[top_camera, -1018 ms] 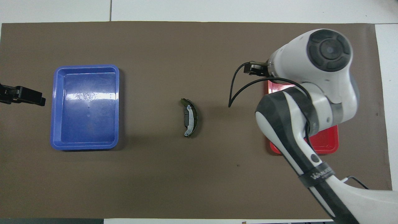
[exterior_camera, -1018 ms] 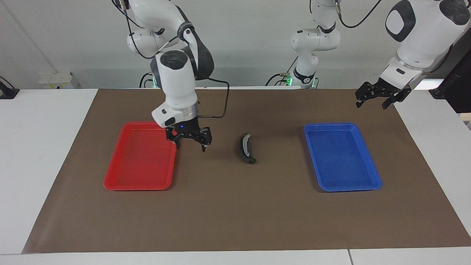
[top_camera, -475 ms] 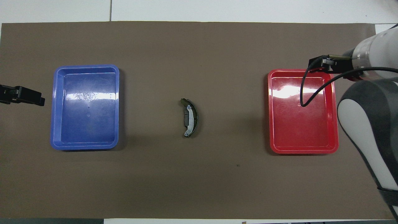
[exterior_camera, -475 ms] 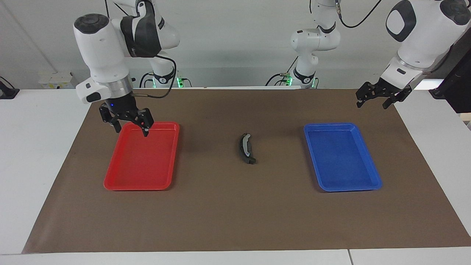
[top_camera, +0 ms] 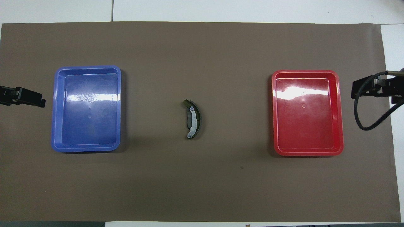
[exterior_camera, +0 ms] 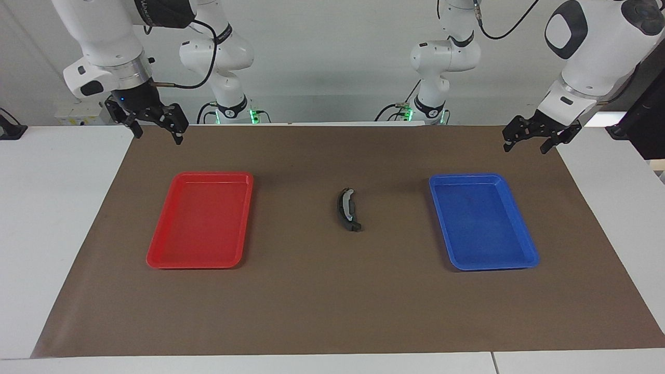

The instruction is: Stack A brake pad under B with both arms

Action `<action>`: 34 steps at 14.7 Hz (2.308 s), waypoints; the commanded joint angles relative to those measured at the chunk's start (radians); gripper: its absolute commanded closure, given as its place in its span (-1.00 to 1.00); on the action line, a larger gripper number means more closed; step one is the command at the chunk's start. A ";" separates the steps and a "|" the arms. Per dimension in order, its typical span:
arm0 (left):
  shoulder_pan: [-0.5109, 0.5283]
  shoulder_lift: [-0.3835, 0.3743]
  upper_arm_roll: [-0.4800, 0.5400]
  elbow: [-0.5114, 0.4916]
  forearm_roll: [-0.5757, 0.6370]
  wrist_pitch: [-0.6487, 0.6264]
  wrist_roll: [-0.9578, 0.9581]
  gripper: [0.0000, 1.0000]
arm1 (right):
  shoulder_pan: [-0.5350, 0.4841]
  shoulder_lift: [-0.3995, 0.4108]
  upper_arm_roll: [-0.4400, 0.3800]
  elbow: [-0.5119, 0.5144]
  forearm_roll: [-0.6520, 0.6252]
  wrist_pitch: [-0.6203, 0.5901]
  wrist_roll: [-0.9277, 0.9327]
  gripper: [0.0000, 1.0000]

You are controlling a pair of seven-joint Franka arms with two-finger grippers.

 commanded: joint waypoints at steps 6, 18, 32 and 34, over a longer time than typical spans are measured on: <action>0.004 -0.022 -0.003 -0.017 0.019 0.011 -0.012 -0.99 | -0.109 0.002 0.072 0.008 0.032 -0.054 -0.017 -0.99; 0.004 -0.022 -0.003 -0.017 0.019 0.011 -0.012 -0.99 | -0.112 0.030 0.068 0.067 0.068 -0.086 -0.176 -0.99; 0.004 -0.022 -0.003 -0.017 0.019 0.011 -0.012 -0.99 | -0.107 0.019 0.085 0.050 0.048 -0.086 -0.137 -0.99; 0.004 -0.022 -0.003 -0.017 0.019 0.011 -0.012 -0.99 | -0.107 0.019 0.085 0.049 0.048 -0.085 -0.135 -0.99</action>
